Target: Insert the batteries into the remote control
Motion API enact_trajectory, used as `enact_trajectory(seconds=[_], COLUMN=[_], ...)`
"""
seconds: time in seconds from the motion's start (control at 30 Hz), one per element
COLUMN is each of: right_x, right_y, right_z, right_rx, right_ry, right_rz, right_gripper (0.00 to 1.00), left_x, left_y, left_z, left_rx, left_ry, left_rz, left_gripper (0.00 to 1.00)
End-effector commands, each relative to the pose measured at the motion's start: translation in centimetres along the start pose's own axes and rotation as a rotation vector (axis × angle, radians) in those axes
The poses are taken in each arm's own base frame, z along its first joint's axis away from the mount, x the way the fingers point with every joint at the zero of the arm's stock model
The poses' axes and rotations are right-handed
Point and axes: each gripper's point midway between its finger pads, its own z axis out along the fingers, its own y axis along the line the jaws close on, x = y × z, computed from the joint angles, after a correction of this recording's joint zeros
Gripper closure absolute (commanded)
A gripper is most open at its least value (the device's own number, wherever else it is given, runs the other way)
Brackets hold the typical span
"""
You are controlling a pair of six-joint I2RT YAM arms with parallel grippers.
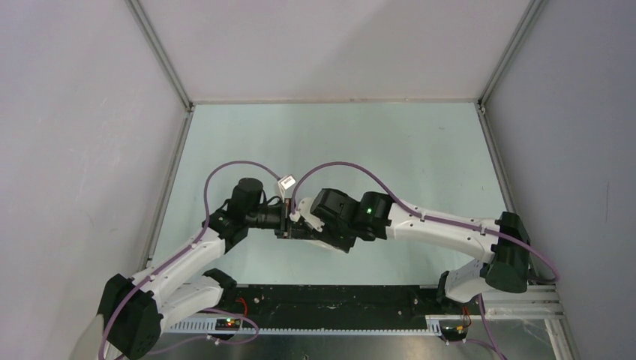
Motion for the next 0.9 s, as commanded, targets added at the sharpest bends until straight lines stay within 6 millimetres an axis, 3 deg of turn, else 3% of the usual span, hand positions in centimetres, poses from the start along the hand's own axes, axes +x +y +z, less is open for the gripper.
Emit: enact_trajectory(seconds=[0.0, 0.43, 0.87], right_x=[-2.8, -3.8, -4.1], right_y=[-0.2, -0.3, -1.6], right_z=[-0.7, -0.7, -1.5], right_rx=[-0.009, -0.007, 0.061], right_ry=[-0.071, -0.104, -0.129], right_rz=[-0.009, 0.045, 0.066], right_gripper=[0.68, 0.64, 0.41], left_x=[-1.3, -1.7, -1.9], left_y=[-2.3, -3.9, -3.9], left_z=[-0.3, -0.6, -0.5], left_rx=[0.057, 0.106, 0.106], left_ry=[-0.033, -0.033, -0.032], left_rz=[0.102, 0.095, 0.102], left_gripper=[1.00, 1.00, 1.00])
